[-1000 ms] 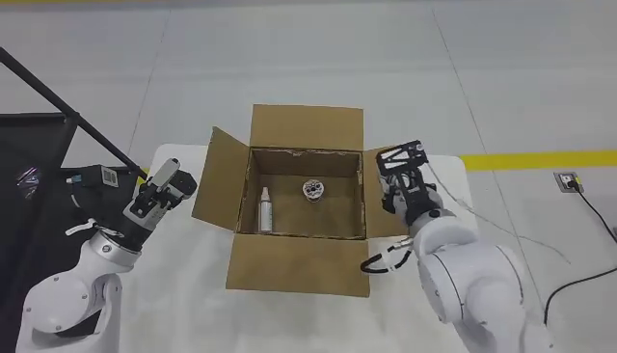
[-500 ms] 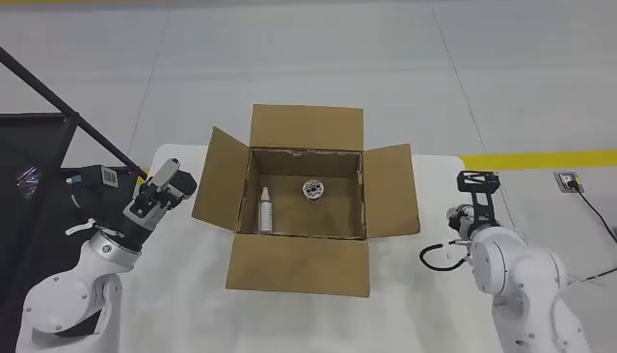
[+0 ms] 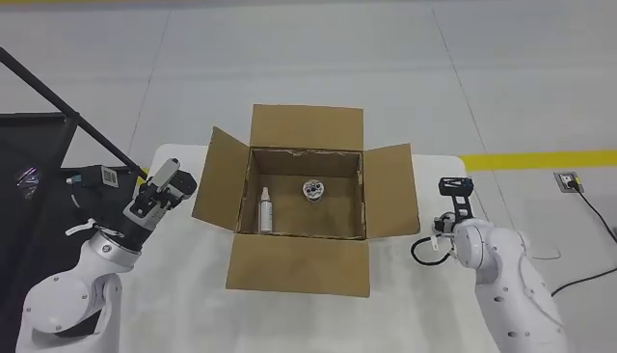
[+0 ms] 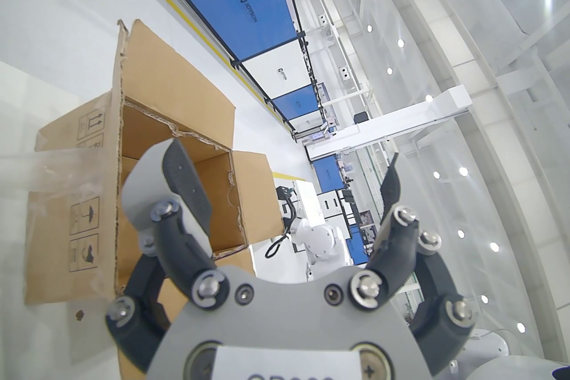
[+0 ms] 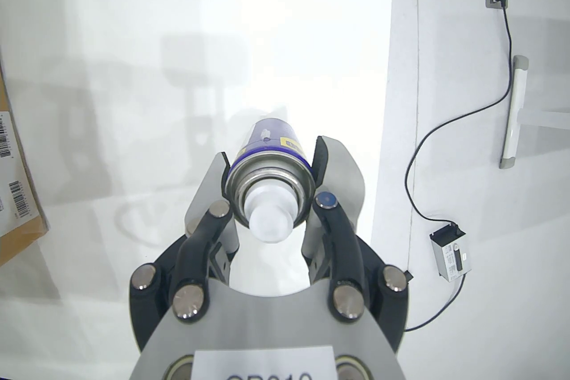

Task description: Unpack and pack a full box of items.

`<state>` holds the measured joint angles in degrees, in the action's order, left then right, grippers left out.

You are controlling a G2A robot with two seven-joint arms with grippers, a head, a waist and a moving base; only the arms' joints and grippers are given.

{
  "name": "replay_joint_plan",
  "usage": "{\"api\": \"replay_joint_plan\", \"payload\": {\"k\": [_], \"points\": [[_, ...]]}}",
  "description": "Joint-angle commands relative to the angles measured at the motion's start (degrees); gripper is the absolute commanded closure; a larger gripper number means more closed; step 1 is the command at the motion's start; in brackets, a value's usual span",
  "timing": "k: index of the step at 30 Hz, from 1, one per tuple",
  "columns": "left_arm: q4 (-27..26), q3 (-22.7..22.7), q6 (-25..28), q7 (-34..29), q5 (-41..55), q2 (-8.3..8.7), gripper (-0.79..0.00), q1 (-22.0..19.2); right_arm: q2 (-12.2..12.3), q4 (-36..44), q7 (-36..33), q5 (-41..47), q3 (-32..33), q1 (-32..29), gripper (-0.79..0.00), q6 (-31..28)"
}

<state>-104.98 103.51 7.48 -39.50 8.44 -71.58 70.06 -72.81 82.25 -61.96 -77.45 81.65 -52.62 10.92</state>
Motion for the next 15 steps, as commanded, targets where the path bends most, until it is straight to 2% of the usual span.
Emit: {"api": "replay_joint_plan", "payload": {"k": [1, 2, 3, 4, 5, 6, 7, 12, 15], "points": [[0.0, 0.0, 0.0, 0.0, 0.0, 0.0, -0.785, 0.0, -0.06, -1.35, 0.39, 0.65, -0.05, 0.59, -0.194, -0.19], [0.0, 0.0, 0.0, 0.0, 0.0, 0.0, -0.785, 0.0, -0.08, -1.9, 0.75, 0.87, 0.0, 0.81, -0.256, -0.28], [0.0, 0.0, 0.0, 0.0, 0.0, 0.0, -0.785, 0.0, -0.09, -2.33, 0.89, 1.06, 0.0, 0.96, -0.354, -0.34], [0.0, 0.0, 0.0, 0.0, 0.0, 0.0, -0.785, 0.0, -0.11, -2.61, 1.02, 1.26, 0.0, 1.09, -0.354, -0.4], [0.0, 0.0, 0.0, 0.0, 0.0, 0.0, -0.785, 0.0, -0.11, -2.84, 1.1, 1.43, 0.03, 1.18, -0.428, -0.42], [0.0, 0.0, 0.0, 0.0, 0.0, 0.0, -0.785, 0.0, -0.12, -2.97, 1.18, 1.59, 0.07, 1.25, -0.656, -0.45], [0.0, 0.0, 0.0, 0.0, 0.0, 0.0, -0.785, 0.0, -0.13, -2.95, 1.73, 1.88, 0.32, 1.27, -0.779, -0.02], [0.0, 0.0, 0.0, 0.0, 0.0, 0.0, -0.785, 0.0, -0.08, -0.04, 2.88, 1.34, 1.09, 0.73, -0.785, 2.19], [0.0, 0.0, 0.0, 0.0, 0.0, 0.0, -0.785, 0.0, -0.09, 6.21, 4.61, -0.36, 2.03, -0.92, -0.785, 6.73]]}}
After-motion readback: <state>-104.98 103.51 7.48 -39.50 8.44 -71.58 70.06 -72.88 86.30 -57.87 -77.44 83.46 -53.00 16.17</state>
